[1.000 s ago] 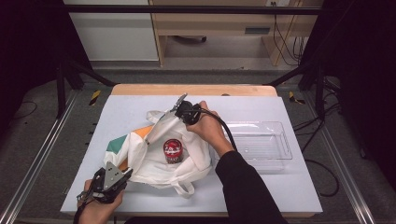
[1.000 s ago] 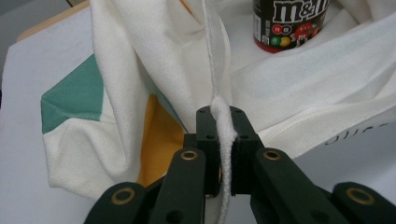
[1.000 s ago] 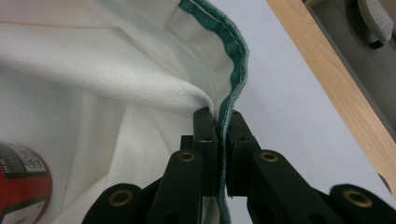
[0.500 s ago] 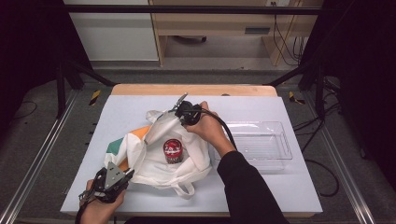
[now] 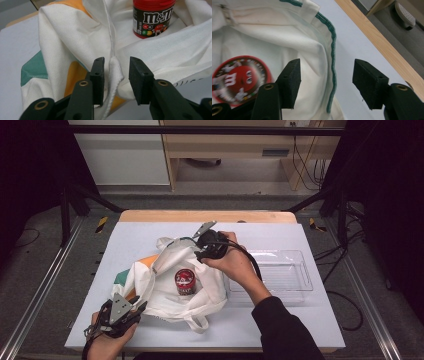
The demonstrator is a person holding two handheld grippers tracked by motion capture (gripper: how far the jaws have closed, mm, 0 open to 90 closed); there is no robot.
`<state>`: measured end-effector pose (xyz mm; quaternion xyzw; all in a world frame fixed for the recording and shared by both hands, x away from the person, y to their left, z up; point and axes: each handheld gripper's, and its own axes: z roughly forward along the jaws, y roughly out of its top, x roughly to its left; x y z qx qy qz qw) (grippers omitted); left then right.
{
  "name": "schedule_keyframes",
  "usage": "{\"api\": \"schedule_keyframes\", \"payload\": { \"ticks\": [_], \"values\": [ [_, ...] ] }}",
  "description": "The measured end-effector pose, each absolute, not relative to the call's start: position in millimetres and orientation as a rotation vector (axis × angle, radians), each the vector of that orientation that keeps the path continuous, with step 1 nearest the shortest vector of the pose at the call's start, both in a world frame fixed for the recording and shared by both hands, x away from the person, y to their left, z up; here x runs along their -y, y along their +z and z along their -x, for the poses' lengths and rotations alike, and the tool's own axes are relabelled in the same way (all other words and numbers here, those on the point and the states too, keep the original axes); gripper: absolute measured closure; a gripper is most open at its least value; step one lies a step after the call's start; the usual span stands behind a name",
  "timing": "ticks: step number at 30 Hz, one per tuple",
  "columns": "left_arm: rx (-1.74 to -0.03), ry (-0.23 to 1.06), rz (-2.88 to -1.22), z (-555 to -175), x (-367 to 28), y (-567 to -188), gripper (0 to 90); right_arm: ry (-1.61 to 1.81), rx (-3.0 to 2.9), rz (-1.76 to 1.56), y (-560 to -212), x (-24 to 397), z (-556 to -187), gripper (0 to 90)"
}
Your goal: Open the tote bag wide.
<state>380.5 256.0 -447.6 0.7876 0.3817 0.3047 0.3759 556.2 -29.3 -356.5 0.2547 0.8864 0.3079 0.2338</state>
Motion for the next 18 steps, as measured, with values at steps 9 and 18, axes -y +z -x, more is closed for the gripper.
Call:
{"api": "schedule_keyframes", "payload": {
  "ticks": [9, 18],
  "values": [
    [-0.938, 0.798, -1.964, -377.7, -256.9, -439.6, 58.1, 1.017, -2.361, -0.744, -347.9, 60.6, -504.9, 55.5],
    [-0.853, 0.805, -1.935, -383.3, -254.4, -410.1, 62.3, 1.146, -2.331, -0.784, -368.6, 84.9, -437.2, 80.6]
  ]
}}
